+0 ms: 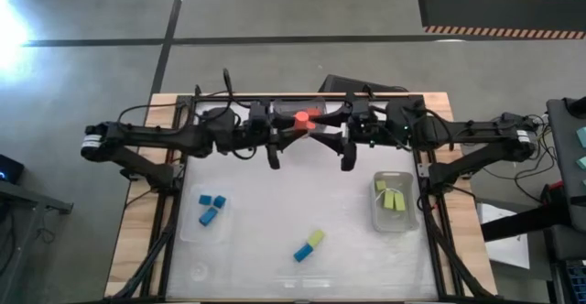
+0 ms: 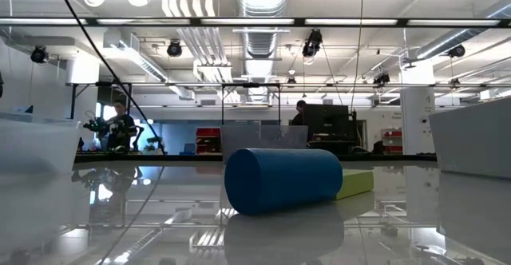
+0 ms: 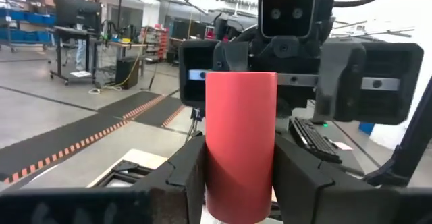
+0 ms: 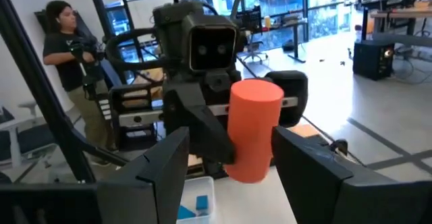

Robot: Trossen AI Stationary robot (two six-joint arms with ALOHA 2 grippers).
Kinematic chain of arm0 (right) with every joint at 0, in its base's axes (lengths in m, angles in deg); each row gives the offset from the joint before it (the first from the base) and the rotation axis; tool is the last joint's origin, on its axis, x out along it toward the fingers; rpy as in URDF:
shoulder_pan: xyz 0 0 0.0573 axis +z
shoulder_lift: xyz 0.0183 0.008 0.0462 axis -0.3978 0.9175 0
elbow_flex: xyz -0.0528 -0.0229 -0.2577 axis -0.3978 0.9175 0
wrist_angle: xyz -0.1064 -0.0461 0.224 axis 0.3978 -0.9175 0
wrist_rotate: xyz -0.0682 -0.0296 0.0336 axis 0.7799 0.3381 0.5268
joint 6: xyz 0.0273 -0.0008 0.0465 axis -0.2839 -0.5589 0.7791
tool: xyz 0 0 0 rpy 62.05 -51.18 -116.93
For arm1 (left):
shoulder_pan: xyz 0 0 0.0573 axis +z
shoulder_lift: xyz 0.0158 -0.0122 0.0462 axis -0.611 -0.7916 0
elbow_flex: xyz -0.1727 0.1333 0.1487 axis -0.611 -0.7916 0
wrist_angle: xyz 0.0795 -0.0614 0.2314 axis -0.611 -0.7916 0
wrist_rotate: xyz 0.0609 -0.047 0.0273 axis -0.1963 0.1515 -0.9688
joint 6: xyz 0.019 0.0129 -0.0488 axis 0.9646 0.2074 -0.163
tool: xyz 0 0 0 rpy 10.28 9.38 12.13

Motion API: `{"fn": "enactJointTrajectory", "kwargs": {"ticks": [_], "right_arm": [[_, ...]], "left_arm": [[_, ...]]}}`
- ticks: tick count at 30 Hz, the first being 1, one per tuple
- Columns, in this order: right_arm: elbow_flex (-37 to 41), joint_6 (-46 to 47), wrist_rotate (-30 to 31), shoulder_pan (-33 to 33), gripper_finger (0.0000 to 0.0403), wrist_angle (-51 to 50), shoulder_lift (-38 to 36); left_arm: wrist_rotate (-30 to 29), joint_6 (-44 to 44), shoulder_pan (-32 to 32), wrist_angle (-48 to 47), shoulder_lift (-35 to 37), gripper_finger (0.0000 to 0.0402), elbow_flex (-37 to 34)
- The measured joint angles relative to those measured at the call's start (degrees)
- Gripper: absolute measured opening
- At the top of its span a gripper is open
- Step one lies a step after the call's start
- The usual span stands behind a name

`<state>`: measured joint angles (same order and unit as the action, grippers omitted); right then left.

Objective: Sort & place blocks by color
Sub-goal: Put the orange block into the black bin

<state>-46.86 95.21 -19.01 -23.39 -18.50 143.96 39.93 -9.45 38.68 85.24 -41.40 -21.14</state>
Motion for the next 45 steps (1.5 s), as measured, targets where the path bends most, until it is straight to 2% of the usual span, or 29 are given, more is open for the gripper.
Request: {"fn": "enactJointTrajectory", "kwargs": {"ticks": [12,22,25,30,37,39,45], "right_arm": [[-0.3,2.6,0.5,-2.5,0.0201,2.6,2.4],[-0.5,1.2,-1.5,-3.5,0.0199,7.7,5.0],[-0.5,0.7,-1.5,-3.5,0.0181,8.4,5.2],[-0.5,0.6,-2.0,-3.5,0.0122,8.4,5.2],[-0.5,0.6,-2.9,-3.5,0.0120,8.3,5.2],[-0.5,0.5,-3.1,-3.5,0.0120,8.2,5.2],[-0.5,0.8,-3.3,-4.2,0.0120,7.4,5.0]], "left_arm": [[1.6,0.0,0.0,2.7,-1.1,0.0115,0.0],[1.9,-1.0,0.0,5.3,-2.9,0.0115,0.0],[1.9,-1.4,0.0,5.3,-3.0,0.0115,0.0],[1.8,-1.2,0.1,5.2,-3.0,0.0115,0.0],[1.8,-1.3,0.1,5.1,-3.0,0.0116,0.0],[1.8,-1.6,0.1,5.0,-3.0,0.0137,0.0],[1.8,-4.2,0.1,2.8,-2.3,0.0240,0.0]]}}
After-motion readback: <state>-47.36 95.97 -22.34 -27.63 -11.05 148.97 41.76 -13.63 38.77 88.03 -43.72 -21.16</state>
